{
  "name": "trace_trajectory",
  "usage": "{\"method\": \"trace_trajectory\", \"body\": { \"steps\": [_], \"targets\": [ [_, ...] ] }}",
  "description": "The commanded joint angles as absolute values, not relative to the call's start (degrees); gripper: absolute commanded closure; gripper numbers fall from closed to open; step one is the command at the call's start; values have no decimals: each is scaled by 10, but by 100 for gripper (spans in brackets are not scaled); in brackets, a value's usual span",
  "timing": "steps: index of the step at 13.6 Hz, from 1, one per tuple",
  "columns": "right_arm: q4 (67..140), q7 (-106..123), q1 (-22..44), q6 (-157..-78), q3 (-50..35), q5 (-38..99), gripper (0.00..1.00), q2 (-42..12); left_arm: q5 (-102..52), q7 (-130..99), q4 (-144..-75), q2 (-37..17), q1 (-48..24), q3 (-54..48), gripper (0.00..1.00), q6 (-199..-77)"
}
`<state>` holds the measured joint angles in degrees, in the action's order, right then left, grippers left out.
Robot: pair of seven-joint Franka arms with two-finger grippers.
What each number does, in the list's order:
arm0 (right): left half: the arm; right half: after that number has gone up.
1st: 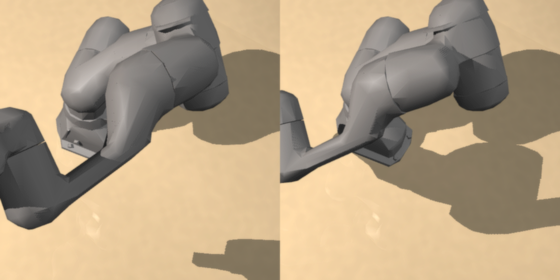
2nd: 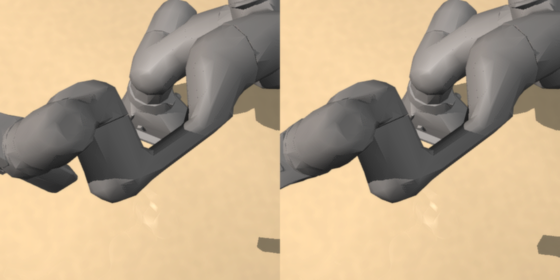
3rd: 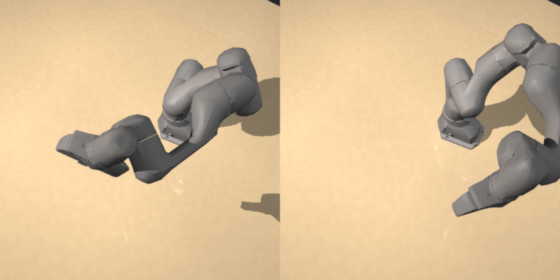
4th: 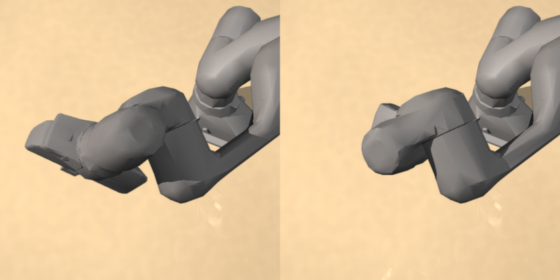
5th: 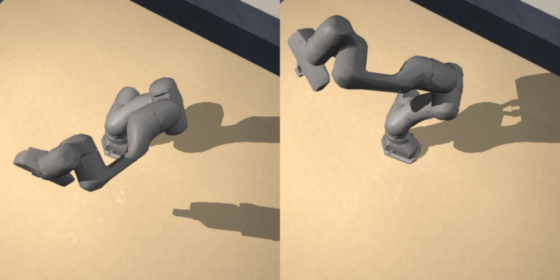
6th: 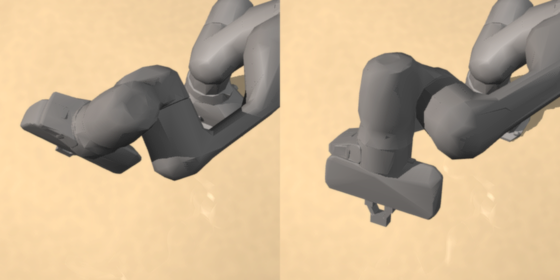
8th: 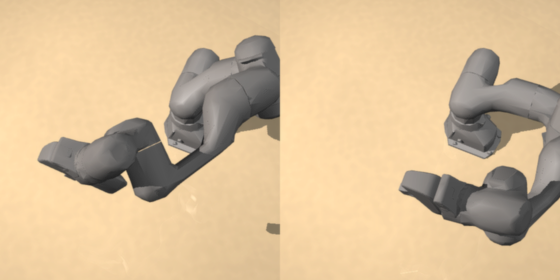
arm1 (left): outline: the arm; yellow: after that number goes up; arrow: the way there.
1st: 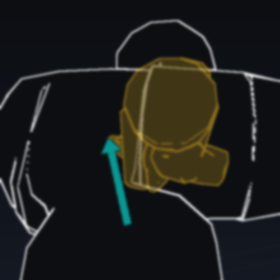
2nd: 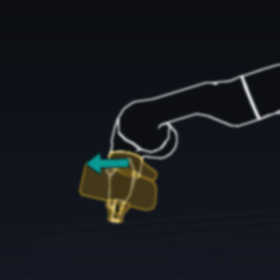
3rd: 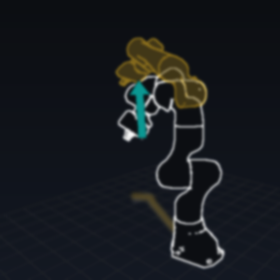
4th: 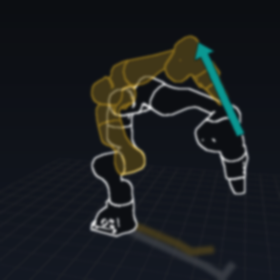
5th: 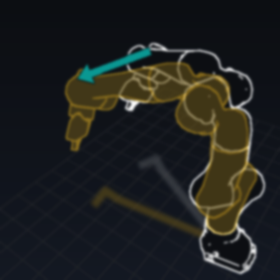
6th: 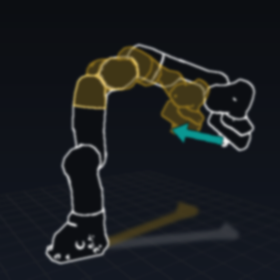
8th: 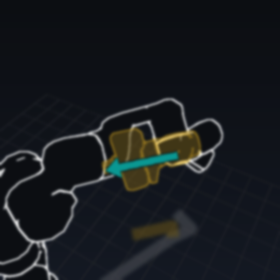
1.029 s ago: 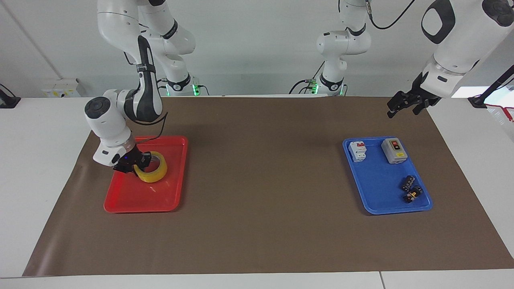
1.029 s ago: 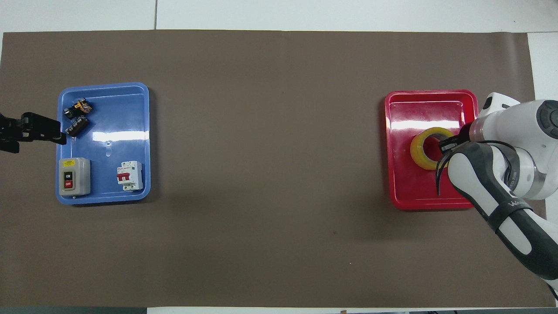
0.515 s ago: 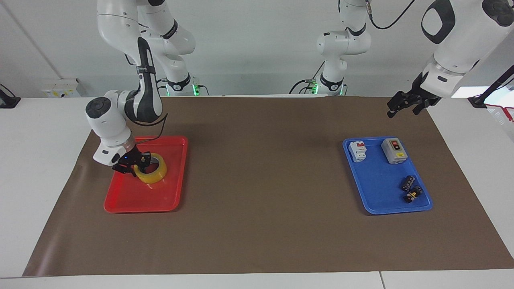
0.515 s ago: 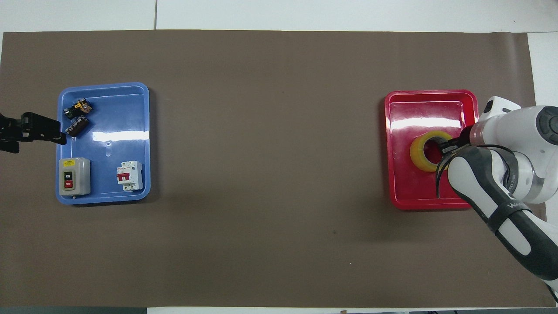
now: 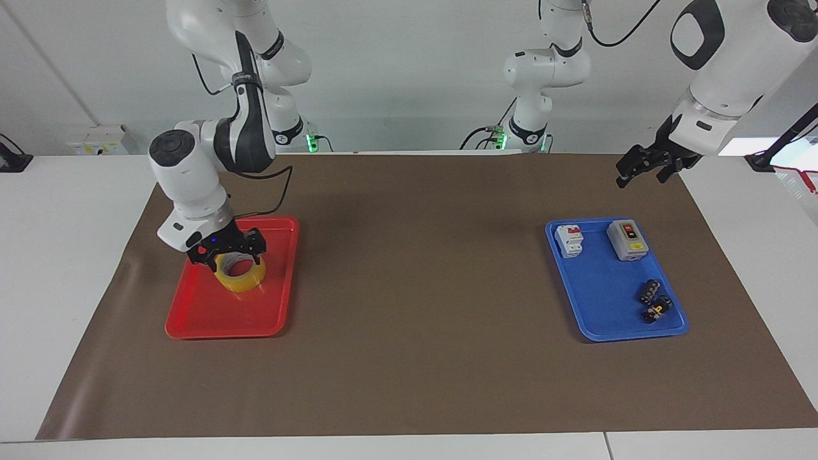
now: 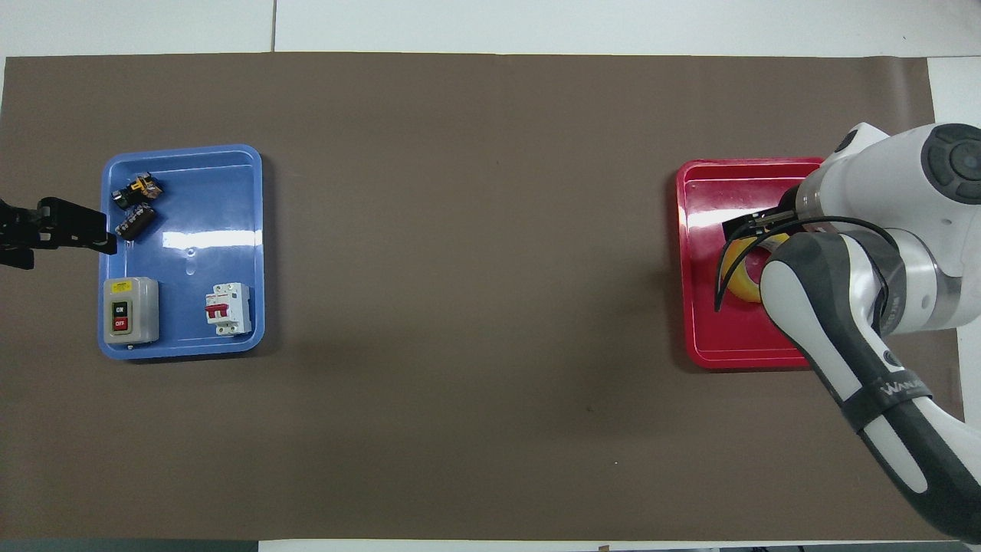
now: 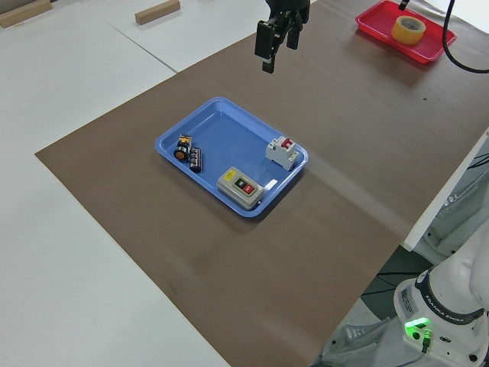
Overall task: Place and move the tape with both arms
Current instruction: 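Lift the right gripper away from the tape and withdraw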
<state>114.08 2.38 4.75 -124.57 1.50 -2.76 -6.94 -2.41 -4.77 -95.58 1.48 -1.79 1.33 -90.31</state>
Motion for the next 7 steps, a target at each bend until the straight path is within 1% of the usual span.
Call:
{"method": "trace_trajectory", "body": {
  "steps": [1, 4, 5, 7],
  "targets": [
    [1088, -68, 61, -1175, 11, -40, 0, -67, -39, -43, -966, 27, -15, 13, 0, -903],
    [981, -83, 53, -1060, 14, -31, 0, -65, -39, -43, -966, 28, -15, 13, 0, -903],
    [959, -83, 50, -1037, 17, -30, 0, -55, -39, -43, -965, 28, -15, 13, 0, -903],
    [938, -83, 26, -986, 15, -24, 0, -32, -39, -43, -966, 28, -15, 13, 0, -903]
  ]
}}
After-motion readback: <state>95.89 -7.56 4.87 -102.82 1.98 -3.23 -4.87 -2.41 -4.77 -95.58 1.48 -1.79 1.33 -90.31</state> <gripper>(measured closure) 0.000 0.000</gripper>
